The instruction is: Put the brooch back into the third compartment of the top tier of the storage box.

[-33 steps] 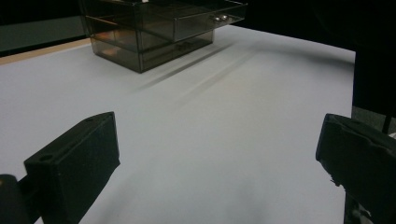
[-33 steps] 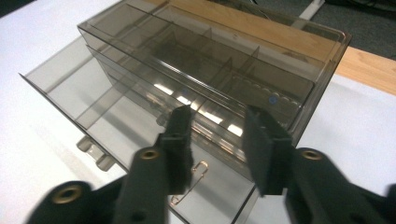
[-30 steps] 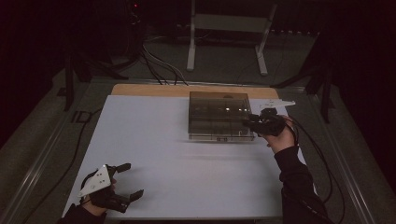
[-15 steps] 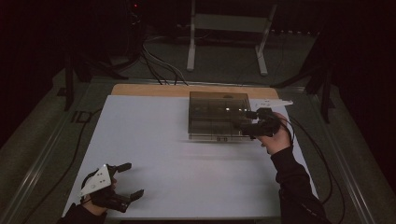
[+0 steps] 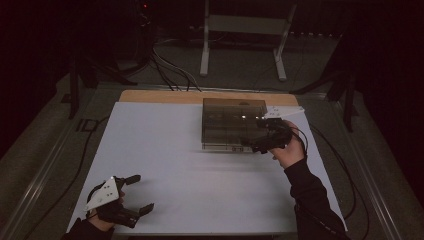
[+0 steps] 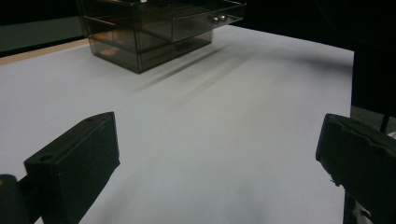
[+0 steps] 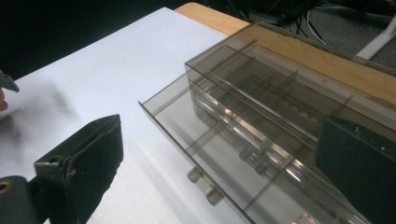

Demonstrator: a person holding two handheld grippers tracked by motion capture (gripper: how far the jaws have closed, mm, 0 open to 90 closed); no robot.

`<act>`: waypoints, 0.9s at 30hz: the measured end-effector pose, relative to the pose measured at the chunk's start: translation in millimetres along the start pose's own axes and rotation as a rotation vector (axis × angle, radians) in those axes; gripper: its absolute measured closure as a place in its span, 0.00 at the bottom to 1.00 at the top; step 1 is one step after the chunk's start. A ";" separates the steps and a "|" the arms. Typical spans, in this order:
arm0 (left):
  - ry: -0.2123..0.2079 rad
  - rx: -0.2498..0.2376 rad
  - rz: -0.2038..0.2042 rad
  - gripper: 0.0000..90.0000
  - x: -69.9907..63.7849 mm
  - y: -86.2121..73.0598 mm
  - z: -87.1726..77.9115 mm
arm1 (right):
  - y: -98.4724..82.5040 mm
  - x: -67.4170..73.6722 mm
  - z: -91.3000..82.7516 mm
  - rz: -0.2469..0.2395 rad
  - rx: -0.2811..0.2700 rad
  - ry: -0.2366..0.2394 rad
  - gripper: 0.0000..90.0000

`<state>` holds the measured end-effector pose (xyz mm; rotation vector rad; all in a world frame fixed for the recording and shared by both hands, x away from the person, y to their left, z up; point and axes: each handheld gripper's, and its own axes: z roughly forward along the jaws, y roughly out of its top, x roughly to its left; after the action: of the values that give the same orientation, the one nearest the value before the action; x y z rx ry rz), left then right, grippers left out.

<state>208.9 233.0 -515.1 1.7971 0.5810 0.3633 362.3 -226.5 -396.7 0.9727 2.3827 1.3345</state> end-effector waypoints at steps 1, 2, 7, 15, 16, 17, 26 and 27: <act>0.000 -0.001 0.000 0.01 0.0 0.1 -0.2 | 0.7 4.5 1.4 -0.025 -0.017 0.003 0.00; 0.000 -0.001 0.000 0.01 -0.4 0.1 -0.2 | 1.0 6.3 2.0 -0.033 -0.025 0.009 0.00; -0.002 -0.001 0.004 0.01 -0.4 0.4 -0.5 | 4.5 17.0 3.7 -0.068 -0.029 0.026 0.00; 0.001 0.004 0.006 0.01 -1.1 -0.4 -0.9 | 7.0 37.0 2.3 -0.096 -0.058 0.079 0.00; 0.000 0.006 0.008 0.01 -1.2 -0.4 -0.8 | 6.7 39.6 2.1 -0.100 -0.058 0.080 0.00; 0.000 0.006 0.008 0.01 -1.2 -0.4 -0.8 | 6.7 39.6 2.1 -0.100 -0.058 0.080 0.00; -0.001 0.004 0.013 0.01 -1.7 0.5 -1.0 | -3.6 58.3 8.3 -0.131 -0.036 0.128 0.00; -0.002 0.003 0.013 0.01 -2.0 0.8 -1.1 | -5.3 59.1 9.4 -0.129 -0.033 0.132 0.00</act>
<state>206.8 232.6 -514.0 1.8046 0.5694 0.3693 320.5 -183.6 -399.9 0.7291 2.4636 1.4248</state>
